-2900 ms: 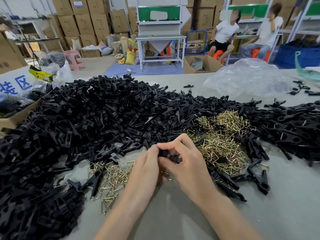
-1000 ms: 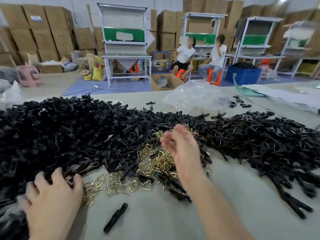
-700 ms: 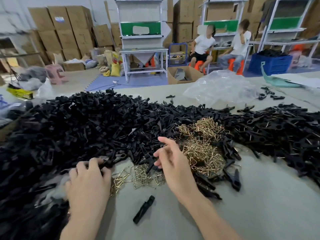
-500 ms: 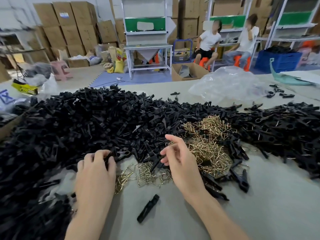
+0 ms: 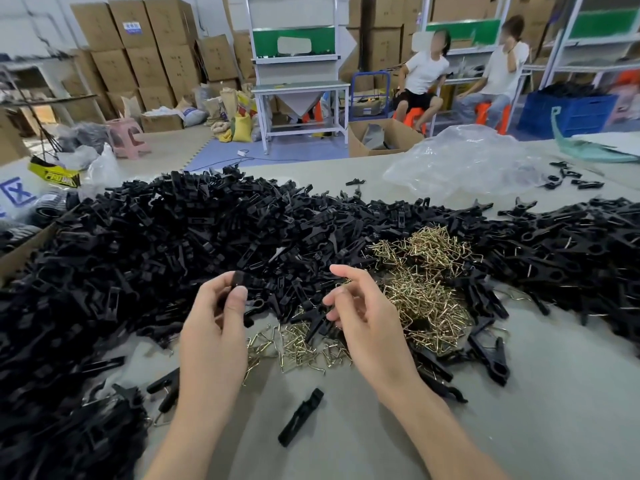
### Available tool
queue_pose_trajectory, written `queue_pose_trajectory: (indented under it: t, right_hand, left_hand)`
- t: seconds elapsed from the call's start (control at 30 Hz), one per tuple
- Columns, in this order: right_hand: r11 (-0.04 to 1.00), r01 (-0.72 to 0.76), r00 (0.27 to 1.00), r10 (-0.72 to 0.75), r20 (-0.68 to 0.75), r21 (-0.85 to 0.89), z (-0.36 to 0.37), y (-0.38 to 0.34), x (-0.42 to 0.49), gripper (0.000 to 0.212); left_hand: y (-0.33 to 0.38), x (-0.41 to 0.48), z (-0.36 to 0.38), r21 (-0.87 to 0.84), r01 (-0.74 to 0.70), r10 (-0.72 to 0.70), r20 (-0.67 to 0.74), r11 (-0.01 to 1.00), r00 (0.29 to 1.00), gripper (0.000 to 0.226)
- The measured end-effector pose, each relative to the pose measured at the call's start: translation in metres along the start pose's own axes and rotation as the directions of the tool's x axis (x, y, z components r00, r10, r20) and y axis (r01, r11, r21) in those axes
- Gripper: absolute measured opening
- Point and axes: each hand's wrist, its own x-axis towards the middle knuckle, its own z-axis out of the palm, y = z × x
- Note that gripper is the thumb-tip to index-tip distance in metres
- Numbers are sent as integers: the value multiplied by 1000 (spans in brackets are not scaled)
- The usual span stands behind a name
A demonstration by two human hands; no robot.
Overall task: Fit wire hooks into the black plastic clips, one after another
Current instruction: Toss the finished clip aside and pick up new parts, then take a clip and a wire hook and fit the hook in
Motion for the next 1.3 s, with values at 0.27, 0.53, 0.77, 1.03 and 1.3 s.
queue_pose_trajectory:
  t: [0.27, 0.53, 0.77, 1.03, 1.3]
  right_hand:
    - [1000, -29, 999, 29, 24, 7, 0, -1, -1, 35]
    - [999, -18, 999, 20, 43, -50, 2, 0, -3, 36]
    - [996, -13, 999, 17, 52, -86, 2, 1, -3, 38]
    - [995, -18, 999, 23, 47, -97, 3, 3, -3, 33]
    - [997, -15, 999, 19, 49, -80, 3, 2, -3, 35]
  left_hand:
    - [-14, 8, 2, -160, 195, -188, 59, 968, 980, 22]
    - [-19, 14, -1, -239, 273, -269, 52, 932, 962, 18]
    - [-17, 12, -8, -295, 283, -295, 5, 913, 956, 16]
    - [-17, 6, 0, 276, -66, -16, 284, 959, 959, 21]
    - [-20, 1, -3, 648, -236, 117, 223, 724, 968, 37]
